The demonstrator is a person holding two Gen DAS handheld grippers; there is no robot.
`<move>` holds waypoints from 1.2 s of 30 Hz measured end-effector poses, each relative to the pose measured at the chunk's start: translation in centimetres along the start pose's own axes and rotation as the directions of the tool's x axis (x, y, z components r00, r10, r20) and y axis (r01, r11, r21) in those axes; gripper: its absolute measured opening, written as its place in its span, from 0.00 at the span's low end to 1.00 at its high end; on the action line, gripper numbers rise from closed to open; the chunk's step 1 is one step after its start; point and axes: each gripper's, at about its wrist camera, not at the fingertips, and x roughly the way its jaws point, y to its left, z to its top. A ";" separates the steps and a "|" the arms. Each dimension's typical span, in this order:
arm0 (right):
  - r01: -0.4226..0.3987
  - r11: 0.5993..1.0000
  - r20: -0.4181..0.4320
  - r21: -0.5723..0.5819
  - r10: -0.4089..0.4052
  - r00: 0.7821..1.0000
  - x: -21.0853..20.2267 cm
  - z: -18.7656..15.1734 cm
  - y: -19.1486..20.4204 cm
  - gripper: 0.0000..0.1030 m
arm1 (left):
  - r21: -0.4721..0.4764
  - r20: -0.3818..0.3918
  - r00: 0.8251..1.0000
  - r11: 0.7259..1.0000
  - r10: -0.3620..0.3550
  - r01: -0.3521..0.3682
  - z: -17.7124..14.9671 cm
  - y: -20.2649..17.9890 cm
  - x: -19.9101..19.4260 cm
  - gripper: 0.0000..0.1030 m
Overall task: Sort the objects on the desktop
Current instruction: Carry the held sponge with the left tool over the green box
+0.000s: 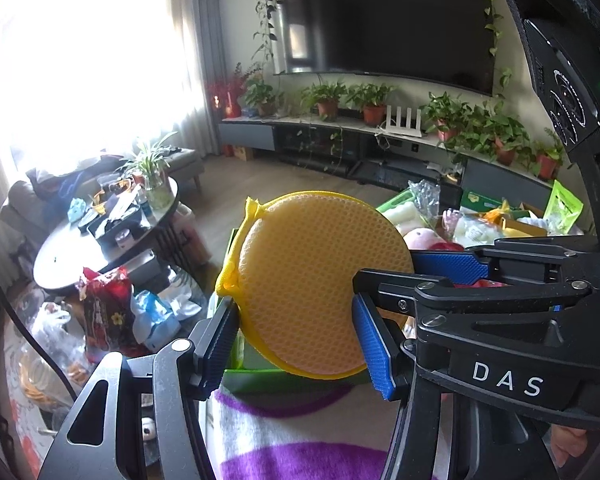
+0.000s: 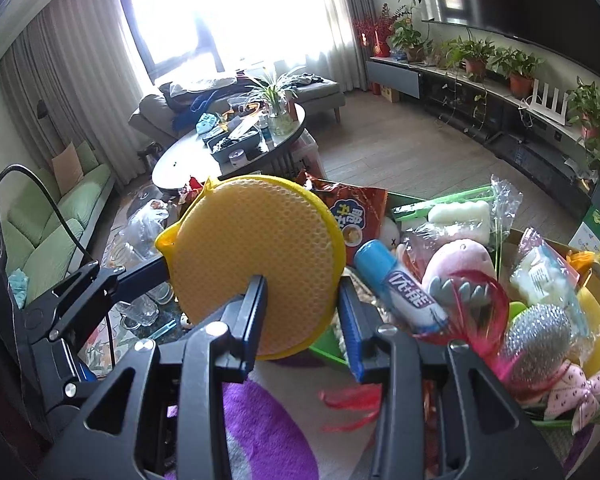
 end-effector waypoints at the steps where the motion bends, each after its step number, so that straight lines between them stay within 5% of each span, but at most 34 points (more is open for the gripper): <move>1: 0.001 1.000 -0.002 0.004 -0.001 1.000 0.3 0.1 -0.2 0.36 | 0.001 -0.003 1.000 1.000 0.001 -0.001 0.0 0.0 0.3 0.56; 36: -0.011 0.998 -0.131 0.060 0.019 0.991 7.2 -0.3 -0.8 0.37 | -0.056 -0.121 0.993 0.998 0.005 -0.011 -1.9 3.4 6.5 0.58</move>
